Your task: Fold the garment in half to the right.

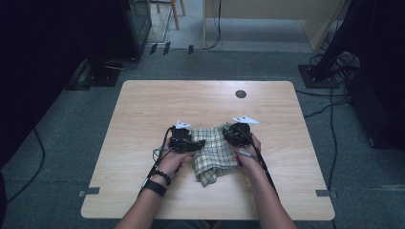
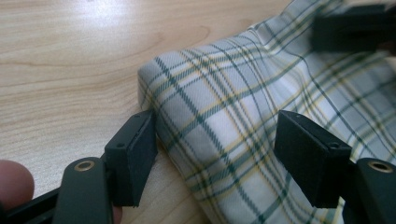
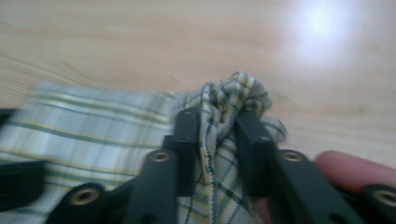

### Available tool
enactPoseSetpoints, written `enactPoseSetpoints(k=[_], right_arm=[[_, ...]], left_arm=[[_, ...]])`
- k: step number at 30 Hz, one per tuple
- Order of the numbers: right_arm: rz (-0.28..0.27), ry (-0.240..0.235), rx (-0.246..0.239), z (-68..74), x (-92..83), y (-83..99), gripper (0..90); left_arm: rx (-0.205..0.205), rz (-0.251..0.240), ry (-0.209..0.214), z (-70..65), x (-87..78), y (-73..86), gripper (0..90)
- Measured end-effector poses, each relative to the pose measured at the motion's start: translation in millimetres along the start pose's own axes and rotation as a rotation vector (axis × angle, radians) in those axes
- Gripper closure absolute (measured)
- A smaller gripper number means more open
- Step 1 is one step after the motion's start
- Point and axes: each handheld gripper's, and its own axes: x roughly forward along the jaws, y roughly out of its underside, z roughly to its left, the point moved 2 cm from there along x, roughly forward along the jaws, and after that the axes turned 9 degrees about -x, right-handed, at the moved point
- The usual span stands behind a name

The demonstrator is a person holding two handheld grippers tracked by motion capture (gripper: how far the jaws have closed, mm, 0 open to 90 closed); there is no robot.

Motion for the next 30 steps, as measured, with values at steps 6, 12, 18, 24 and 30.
enactPoseSetpoints(k=[6,12,18,24,30], right_arm=[[-0.124,0.078,0.044,-11.8,-29.6,-3.2,53.6],[-0.208,0.07,-0.119,13.6,-36.6,-26.1,67.4],[-0.036,0.058,-0.133,23.4,12.5,-10.2,67.5],[-0.067,0.056,-0.069,15.1,15.4,-2.7,67.9],[-0.106,0.099,-0.093,14.1,13.8,6.9,68.3]], left_arm=[[0.013,-0.107,-0.021,-3.6,-13.3,-7.4,29.5],[0.077,-0.177,-0.033,-26.8,-10.3,-12.0,29.9],[0.09,-0.135,-0.096,-22.7,19.6,-0.5,30.4],[0.131,-0.141,-0.116,-23.1,20.0,2.7,32.6],[0.146,-0.148,-0.096,-19.3,20.6,4.2,32.6]])
